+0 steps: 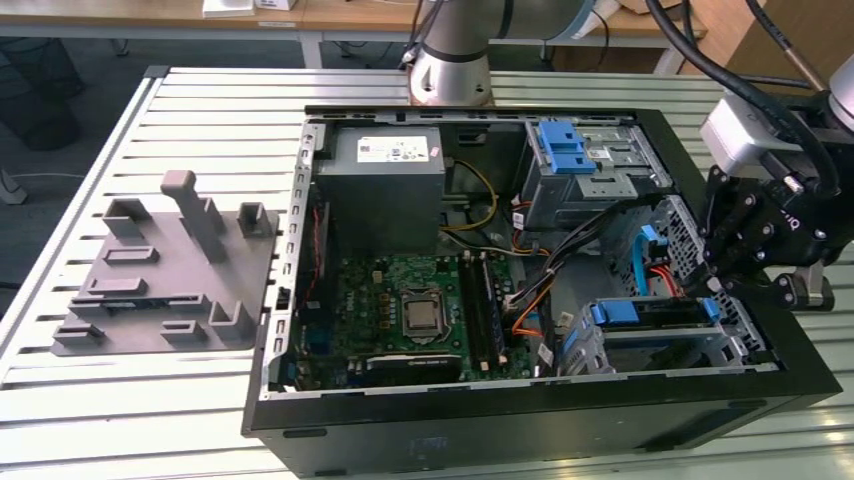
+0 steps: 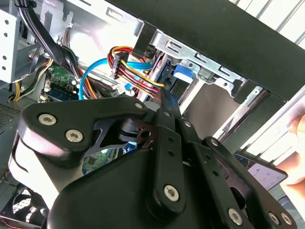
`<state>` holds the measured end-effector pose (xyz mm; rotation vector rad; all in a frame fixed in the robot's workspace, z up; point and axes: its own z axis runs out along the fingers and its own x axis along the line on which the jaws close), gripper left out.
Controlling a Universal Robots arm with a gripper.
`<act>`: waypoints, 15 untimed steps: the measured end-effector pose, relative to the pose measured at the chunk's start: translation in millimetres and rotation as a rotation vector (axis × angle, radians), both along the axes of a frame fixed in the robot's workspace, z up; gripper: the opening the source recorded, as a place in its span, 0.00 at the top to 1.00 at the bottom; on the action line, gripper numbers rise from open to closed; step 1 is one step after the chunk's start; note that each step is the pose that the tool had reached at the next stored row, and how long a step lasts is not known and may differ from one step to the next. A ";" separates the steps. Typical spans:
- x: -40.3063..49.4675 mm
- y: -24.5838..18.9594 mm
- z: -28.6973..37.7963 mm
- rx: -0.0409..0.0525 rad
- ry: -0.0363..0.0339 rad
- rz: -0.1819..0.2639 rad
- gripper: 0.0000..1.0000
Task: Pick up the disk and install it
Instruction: 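Insert the second disk wire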
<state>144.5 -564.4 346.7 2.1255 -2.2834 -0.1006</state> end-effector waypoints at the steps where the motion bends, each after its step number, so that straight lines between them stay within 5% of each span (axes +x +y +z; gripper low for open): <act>1: -1.0 0.0 0.0 0.0000 0.0000 0.000 0.89; 5: -9.2 0.0 0.0 0.0000 0.0000 0.000 0.89; 11: -10.0 0.0 0.6 -0.0003 0.0000 0.000 0.89; 15: -10.0 0.1 10.7 0.0001 0.0000 0.000 0.89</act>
